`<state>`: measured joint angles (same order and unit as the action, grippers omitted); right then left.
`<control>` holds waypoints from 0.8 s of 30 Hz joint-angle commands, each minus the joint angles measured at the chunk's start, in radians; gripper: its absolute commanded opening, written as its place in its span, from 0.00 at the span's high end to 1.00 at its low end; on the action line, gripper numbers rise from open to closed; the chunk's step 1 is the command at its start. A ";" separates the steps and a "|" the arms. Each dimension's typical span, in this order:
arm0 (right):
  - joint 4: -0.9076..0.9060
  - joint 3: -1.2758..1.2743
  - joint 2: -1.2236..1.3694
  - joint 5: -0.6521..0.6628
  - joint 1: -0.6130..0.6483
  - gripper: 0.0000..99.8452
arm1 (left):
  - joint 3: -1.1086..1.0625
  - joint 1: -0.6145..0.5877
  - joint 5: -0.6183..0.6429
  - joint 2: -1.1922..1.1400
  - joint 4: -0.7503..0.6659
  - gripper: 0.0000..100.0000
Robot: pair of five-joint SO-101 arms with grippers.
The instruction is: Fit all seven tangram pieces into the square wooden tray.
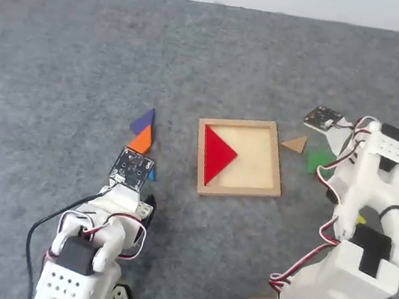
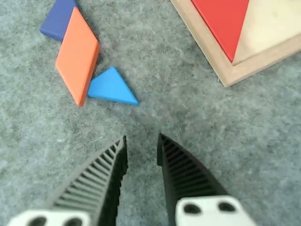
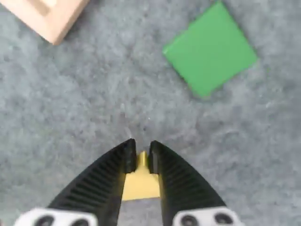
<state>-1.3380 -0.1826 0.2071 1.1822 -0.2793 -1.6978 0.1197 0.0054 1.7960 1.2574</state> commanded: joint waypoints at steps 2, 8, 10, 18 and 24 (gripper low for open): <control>-0.047 0.069 -0.016 -0.008 -0.065 0.97 | 0.015 -0.003 0.009 0.021 0.005 0.90; -0.136 0.055 -0.024 -0.124 -0.142 0.87 | 0.015 -0.003 0.009 0.021 0.005 0.90; -0.101 0.018 -0.059 -0.190 -0.145 0.81 | 0.015 -0.003 0.009 0.021 0.005 0.90; 0.166 -0.308 -0.423 -0.571 -0.188 0.80 | 0.015 -0.003 0.009 0.021 0.005 0.90; 0.272 -0.609 -0.590 -0.666 -0.191 0.80 | 0.015 -0.003 0.009 0.021 0.005 0.90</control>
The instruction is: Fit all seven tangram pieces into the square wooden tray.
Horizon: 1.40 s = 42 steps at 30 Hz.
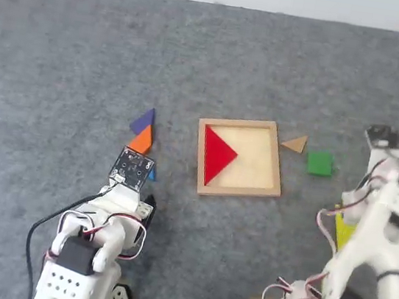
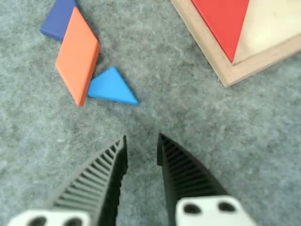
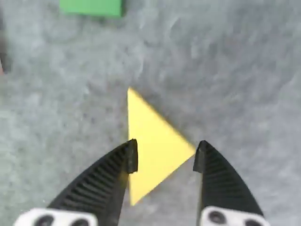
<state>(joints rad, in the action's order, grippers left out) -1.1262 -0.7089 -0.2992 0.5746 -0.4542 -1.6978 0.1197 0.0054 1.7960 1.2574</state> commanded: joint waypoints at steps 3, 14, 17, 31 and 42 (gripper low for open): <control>0.125 -0.155 -0.056 -0.098 -0.016 0.80 | 0.015 -0.003 0.009 0.021 0.005 0.90; 0.325 -0.169 0.085 -0.249 -0.064 0.72 | 0.015 -0.003 0.009 0.021 0.005 0.90; 0.321 -0.183 0.084 -0.222 -0.065 0.71 | 0.015 -0.003 0.009 0.021 0.005 0.90; 0.199 -0.193 0.076 0.003 -0.059 0.71 | 0.015 -0.003 0.009 0.021 0.005 0.90; 0.051 -0.222 -0.035 0.143 -0.056 0.71 | 0.015 -0.003 0.009 0.021 0.005 0.90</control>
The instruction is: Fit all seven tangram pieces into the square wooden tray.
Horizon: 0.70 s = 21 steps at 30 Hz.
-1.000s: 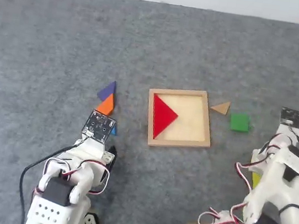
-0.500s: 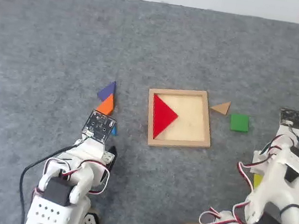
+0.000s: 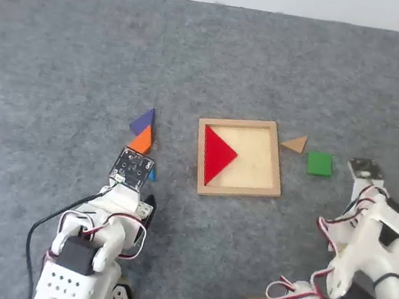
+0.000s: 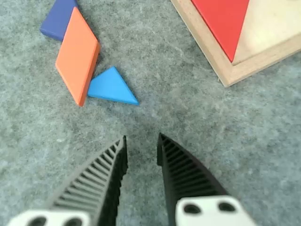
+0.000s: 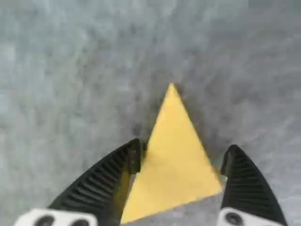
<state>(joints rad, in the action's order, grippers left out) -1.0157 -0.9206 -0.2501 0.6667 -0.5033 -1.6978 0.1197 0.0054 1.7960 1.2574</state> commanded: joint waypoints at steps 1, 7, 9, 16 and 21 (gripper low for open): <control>-0.073 -0.026 -0.108 0.071 -0.007 0.71 | 0.015 -0.003 0.009 0.021 0.005 0.90; -0.050 -0.064 -0.117 0.098 -0.012 0.71 | 0.015 -0.003 0.009 0.021 0.005 0.90; -0.050 -0.066 -0.097 0.098 -0.013 0.71 | 0.015 -0.003 0.009 0.021 0.005 0.90; -0.036 -0.075 -0.070 0.034 -0.097 0.71 | 0.015 -0.003 0.009 0.021 0.005 0.90; -0.054 -0.071 -0.110 -0.021 -0.147 0.63 | 0.015 -0.003 0.009 0.021 0.005 0.90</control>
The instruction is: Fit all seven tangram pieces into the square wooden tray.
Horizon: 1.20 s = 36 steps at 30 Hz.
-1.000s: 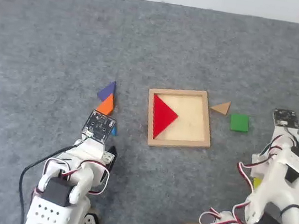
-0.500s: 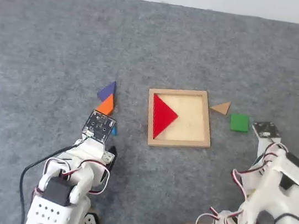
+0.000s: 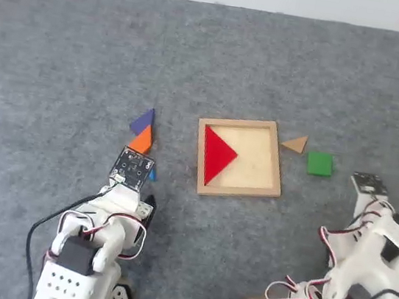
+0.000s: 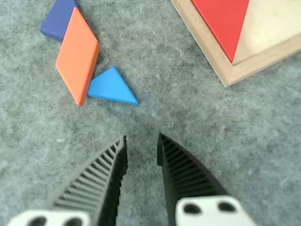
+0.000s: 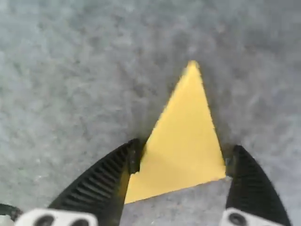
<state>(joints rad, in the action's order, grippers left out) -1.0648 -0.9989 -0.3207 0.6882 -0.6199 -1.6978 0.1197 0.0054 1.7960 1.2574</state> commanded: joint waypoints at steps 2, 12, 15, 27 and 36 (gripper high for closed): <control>-0.058 0.008 -0.056 -0.026 -0.021 0.59 | 0.015 -0.003 0.009 0.021 0.005 0.90; 0.001 -0.098 -0.091 -0.089 -0.001 0.59 | 0.015 -0.003 0.009 0.021 0.005 0.90; 0.038 -0.117 -0.091 -0.089 -0.001 0.59 | 0.015 -0.003 0.009 0.021 0.005 0.90; 0.110 -0.126 -0.091 -0.077 0.005 0.59 | 0.015 -0.003 0.009 0.021 0.005 0.90; 0.156 -0.133 -0.091 0.014 0.018 0.59 | 0.015 -0.003 0.009 0.021 0.005 0.90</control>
<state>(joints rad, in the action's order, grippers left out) -0.9805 -1.1339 -0.3943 0.6559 -0.6260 -1.6978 0.1197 0.0054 1.7960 1.2574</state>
